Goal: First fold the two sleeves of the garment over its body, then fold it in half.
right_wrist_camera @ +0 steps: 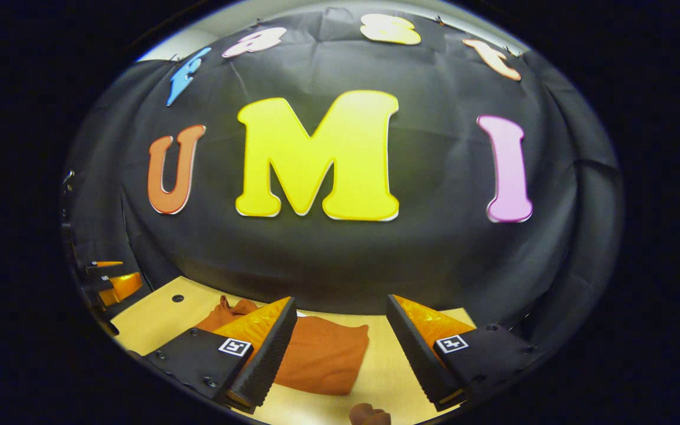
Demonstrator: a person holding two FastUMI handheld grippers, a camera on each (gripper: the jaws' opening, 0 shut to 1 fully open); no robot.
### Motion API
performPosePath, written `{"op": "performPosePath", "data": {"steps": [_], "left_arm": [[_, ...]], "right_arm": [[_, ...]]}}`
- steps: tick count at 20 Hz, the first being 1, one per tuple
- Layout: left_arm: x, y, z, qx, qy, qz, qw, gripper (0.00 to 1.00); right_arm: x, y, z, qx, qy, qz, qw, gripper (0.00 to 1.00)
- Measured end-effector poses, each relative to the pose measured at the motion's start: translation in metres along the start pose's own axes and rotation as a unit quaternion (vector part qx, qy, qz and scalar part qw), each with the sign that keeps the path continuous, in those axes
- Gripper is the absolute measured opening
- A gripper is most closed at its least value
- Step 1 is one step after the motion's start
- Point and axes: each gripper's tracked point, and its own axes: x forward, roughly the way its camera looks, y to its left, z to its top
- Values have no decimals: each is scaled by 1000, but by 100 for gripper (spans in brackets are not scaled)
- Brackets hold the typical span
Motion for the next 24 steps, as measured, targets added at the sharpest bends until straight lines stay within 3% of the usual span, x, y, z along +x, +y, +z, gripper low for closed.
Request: {"op": "performPosePath", "data": {"steps": [4, 9, 13, 19, 24], "left_arm": [[-86, -12, 9, -11, -54, 8, 998, 97], [-146, -18, -10, -51, -34, 16, 998, 98], [-157, -24, -8, -54, -43, 19, 997, 98], [-162, -32, 0, -37, -57, 17, 998, 98], [-159, -37, 3, -28, -59, 14, 998, 98]], "right_arm": [[-91, 3, 9, -25, -45, -2, 999, 96], [-152, 5, -5, -11, -52, 4, 999, 95], [-157, 19, -28, 3, -25, 23, 999, 94], [-159, 39, -31, -4, -15, 58, 998, 94], [-154, 41, -27, -1, -23, 64, 998, 94]]}}
